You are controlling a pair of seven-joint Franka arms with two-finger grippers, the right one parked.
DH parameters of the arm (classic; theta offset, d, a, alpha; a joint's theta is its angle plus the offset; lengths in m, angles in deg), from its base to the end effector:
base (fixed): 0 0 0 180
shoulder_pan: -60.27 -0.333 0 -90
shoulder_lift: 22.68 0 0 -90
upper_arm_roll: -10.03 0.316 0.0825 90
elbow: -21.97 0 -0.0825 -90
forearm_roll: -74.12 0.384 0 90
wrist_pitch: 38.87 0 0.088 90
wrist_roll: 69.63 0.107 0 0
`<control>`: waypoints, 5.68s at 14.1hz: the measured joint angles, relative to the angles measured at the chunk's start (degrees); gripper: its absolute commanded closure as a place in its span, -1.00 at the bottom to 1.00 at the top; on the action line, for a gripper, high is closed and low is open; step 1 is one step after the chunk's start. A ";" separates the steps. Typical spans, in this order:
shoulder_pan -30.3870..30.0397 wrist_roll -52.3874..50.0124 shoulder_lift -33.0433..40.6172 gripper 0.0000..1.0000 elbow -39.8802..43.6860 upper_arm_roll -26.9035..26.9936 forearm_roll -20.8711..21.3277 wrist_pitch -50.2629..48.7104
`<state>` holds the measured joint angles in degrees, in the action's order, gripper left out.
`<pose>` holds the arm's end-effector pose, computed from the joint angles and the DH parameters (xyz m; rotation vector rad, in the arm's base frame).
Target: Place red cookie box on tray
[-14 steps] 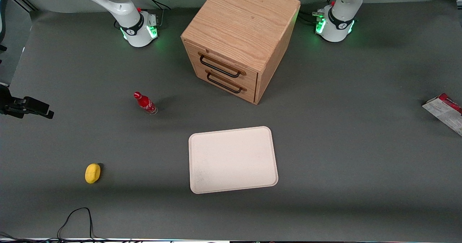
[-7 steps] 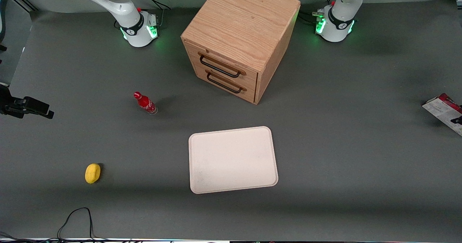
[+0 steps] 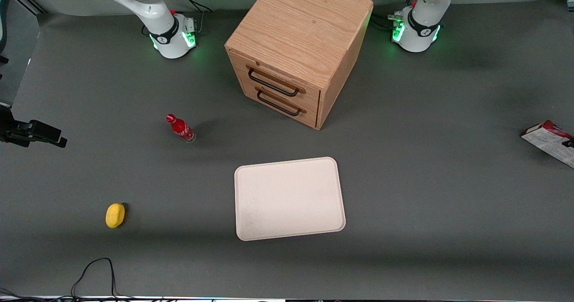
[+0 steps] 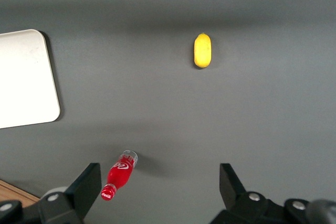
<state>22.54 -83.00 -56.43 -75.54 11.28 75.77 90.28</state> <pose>0.5222 0.4217 0.2486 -2.8111 -1.3435 0.0677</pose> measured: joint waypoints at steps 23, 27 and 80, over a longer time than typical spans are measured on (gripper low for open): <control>12.15 5.30 10.19 1.00 37.63 -13.11 2.95 -47.97; 29.54 -8.69 10.17 1.00 38.07 -13.87 2.97 -50.74; 61.10 -25.79 11.00 -1.00 34.00 -11.40 9.03 -48.10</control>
<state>83.65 -108.79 -45.43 -41.54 -0.12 84.80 42.18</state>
